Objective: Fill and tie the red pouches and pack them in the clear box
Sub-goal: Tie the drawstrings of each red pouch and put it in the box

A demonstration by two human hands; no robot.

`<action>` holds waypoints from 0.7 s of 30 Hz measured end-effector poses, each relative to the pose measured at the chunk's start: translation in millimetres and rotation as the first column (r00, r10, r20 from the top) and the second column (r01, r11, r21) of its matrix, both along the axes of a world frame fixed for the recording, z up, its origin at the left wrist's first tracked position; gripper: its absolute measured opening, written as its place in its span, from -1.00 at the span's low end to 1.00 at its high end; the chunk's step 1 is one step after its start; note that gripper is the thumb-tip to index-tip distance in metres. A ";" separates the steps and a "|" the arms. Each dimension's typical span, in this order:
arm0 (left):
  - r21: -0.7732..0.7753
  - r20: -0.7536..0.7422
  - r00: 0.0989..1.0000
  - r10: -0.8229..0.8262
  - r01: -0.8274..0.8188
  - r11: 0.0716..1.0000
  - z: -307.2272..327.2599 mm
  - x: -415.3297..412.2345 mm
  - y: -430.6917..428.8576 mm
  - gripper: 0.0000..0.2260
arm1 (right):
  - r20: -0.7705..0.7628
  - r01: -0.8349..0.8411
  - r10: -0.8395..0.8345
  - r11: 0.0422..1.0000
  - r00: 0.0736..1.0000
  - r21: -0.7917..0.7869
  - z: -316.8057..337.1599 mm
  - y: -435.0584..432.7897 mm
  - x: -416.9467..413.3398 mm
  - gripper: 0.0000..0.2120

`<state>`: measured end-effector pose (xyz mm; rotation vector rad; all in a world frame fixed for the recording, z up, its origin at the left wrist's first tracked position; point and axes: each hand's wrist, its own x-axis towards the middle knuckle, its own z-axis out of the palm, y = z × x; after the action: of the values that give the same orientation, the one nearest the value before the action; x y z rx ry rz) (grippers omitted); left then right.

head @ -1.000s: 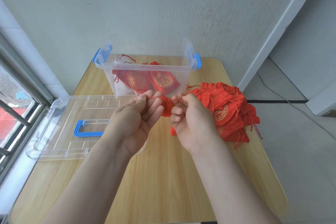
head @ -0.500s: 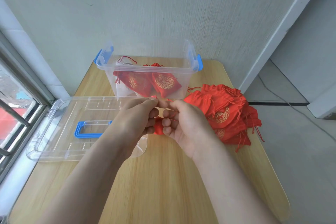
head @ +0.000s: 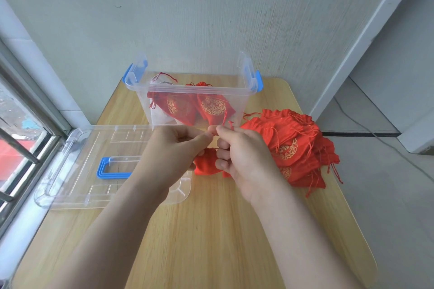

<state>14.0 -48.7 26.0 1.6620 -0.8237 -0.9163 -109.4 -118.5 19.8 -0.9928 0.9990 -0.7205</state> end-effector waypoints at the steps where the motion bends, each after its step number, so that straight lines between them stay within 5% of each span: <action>1: -0.005 -0.018 1.000 0.010 -0.010 1.000 -0.1 0.4 0.1 -0.73 | -0.007 -0.002 0.002 1.000 1.000 -0.013 -1.2 0.4 0.8 -0.77; 12: 0.013 -0.020 0.994 0.112 -0.111 0.994 -4.8 2.5 -3.9 -0.72 | -0.089 -0.053 0.047 0.996 0.995 -0.074 4.7 -2.9 -3.8 -0.78; 18: 0.046 -0.043 0.987 0.158 -0.156 0.987 -5.4 5.3 -5.1 -0.78 | -0.401 -0.169 -0.061 0.842 0.914 -0.512 1.3 -8.6 -11.5 -0.69; 21: 0.043 -0.097 0.986 0.134 -0.130 0.991 -3.1 1.9 -4.8 -0.83 | -0.436 -0.230 -0.013 0.835 0.900 -0.500 -0.5 -7.1 -11.2 -0.70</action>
<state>15.9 -53.5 22.9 1.6669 -0.6255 -0.9184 -120.6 -125.7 19.3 -1.7544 1.1206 -0.7199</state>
